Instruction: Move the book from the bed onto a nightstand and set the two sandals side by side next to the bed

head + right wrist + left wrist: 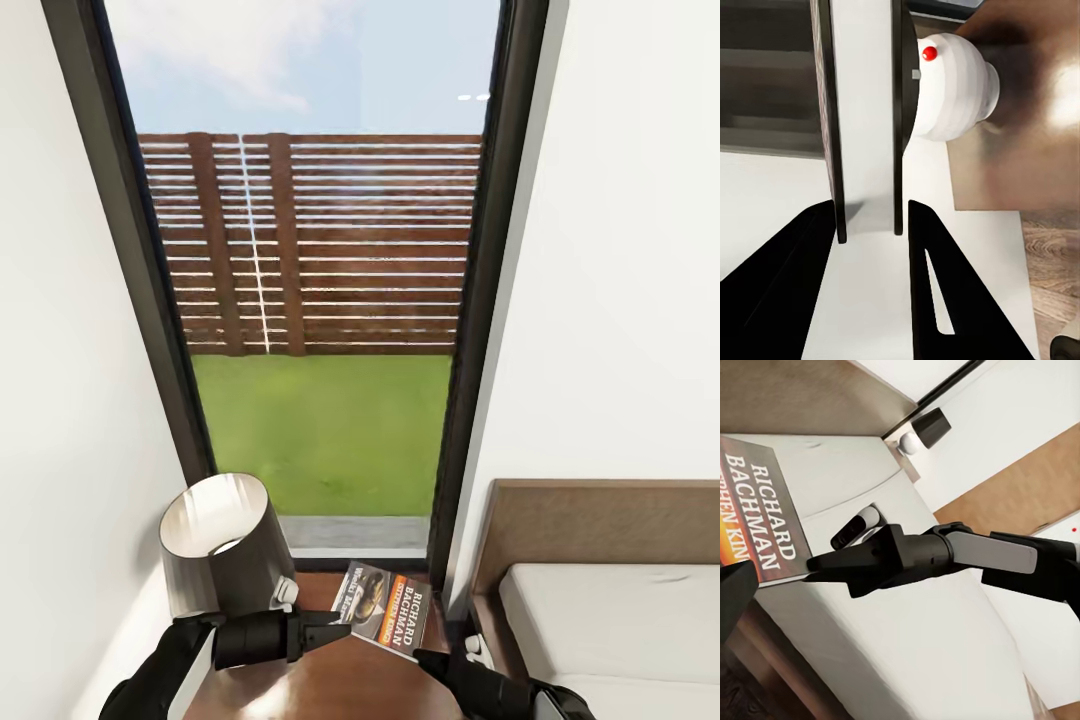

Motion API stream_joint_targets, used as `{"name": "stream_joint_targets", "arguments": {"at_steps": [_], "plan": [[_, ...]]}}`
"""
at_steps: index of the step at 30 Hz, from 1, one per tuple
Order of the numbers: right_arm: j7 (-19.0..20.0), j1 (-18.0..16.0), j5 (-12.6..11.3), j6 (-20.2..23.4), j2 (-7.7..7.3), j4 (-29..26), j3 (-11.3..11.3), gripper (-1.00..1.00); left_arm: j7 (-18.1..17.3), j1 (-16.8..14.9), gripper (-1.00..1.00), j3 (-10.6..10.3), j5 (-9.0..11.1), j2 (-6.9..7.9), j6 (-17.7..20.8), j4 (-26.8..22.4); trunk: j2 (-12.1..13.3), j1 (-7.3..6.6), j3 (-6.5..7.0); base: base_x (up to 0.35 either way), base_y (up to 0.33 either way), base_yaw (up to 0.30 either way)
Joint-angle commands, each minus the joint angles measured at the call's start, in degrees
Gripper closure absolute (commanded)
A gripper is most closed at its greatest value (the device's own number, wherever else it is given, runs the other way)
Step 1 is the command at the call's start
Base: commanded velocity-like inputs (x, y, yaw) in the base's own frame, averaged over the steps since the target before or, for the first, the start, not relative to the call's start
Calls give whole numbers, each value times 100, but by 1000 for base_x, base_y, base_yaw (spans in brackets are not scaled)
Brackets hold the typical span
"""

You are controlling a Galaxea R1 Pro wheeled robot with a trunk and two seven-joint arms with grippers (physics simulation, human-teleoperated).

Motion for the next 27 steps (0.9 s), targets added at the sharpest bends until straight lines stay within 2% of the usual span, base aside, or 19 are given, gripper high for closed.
{"name": "stream_joint_targets", "arguments": {"at_steps": [1,7,11,27], "plan": [[7,-4,-22,41,3,3,-18,100,5,-5,-100,-25,51,8,60,0,-49,24,-27,0,0,0],[3,-4,-22,41,3,6,-16,100,5,-6,-100,-27,51,7,60,0,-289,155,-135,0,0,0],[3,-4,-22,41,6,6,-18,100,5,-5,-100,-21,51,7,60,0,-289,155,-135,0,0,0],[3,-4,-22,40,10,6,-10,100,4,-3,-100,-28,59,-1,60,0,-931,507,-422,0,0,0]]}}
